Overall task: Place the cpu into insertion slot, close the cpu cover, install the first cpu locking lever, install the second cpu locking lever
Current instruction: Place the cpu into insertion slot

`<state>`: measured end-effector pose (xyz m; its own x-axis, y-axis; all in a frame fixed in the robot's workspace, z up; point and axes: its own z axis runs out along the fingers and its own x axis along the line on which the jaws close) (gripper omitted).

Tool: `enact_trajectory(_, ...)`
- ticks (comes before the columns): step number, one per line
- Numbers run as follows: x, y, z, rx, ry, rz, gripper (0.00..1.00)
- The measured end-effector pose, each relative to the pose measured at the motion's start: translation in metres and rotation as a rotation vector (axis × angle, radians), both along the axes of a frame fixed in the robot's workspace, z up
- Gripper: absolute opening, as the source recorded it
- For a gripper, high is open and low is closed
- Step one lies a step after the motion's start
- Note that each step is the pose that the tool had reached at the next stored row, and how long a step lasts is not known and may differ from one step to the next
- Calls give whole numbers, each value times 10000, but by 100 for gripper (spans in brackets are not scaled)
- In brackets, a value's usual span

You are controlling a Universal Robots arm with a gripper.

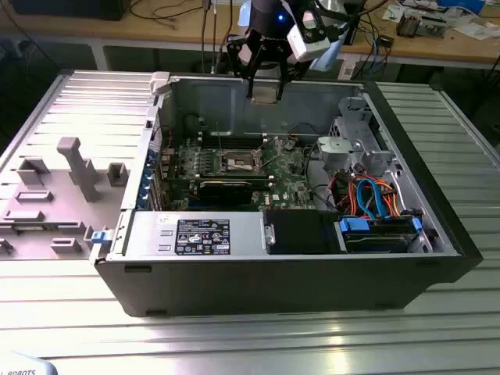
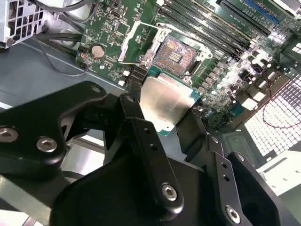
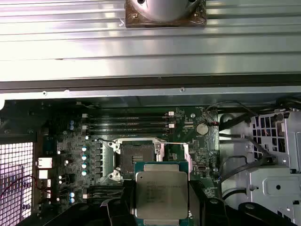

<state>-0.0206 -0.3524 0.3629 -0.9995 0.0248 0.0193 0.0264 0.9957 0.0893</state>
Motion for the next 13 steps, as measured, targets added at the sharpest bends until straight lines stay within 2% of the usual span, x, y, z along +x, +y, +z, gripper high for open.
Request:
enact_trajectory(11,0,0,0,0,0,-34,54)
enact_trajectory(13,0,0,-2,-1,0,-383,54)
